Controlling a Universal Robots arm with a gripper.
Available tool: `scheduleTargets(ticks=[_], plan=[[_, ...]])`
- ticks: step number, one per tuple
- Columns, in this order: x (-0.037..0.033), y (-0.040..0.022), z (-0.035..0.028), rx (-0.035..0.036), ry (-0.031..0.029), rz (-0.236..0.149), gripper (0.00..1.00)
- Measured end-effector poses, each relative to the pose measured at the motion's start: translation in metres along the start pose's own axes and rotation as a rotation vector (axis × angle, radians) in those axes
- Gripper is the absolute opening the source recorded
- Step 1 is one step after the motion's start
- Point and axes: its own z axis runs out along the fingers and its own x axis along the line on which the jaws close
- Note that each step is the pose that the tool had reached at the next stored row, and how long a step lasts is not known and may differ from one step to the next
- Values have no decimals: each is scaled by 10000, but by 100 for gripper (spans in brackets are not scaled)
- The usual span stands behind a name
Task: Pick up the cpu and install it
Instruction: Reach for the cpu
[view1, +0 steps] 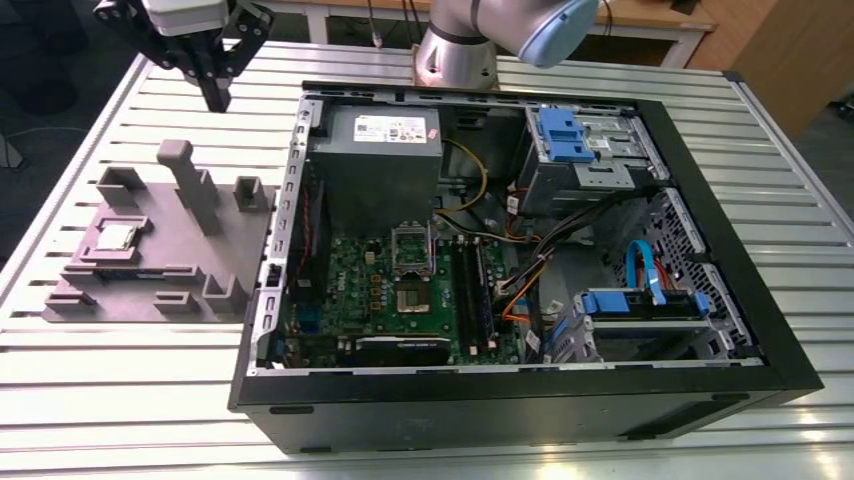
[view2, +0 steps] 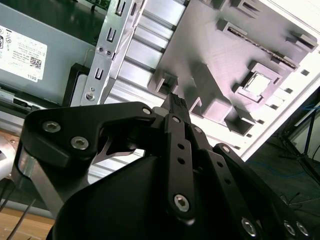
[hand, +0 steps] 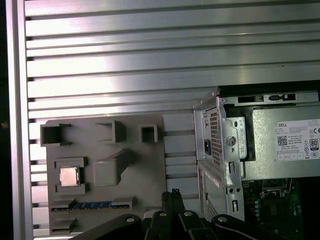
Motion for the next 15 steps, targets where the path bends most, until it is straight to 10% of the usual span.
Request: scheduleTargets(ticks=[15], plan=[[80, -6, 1, -1, -1, 0, 11]])
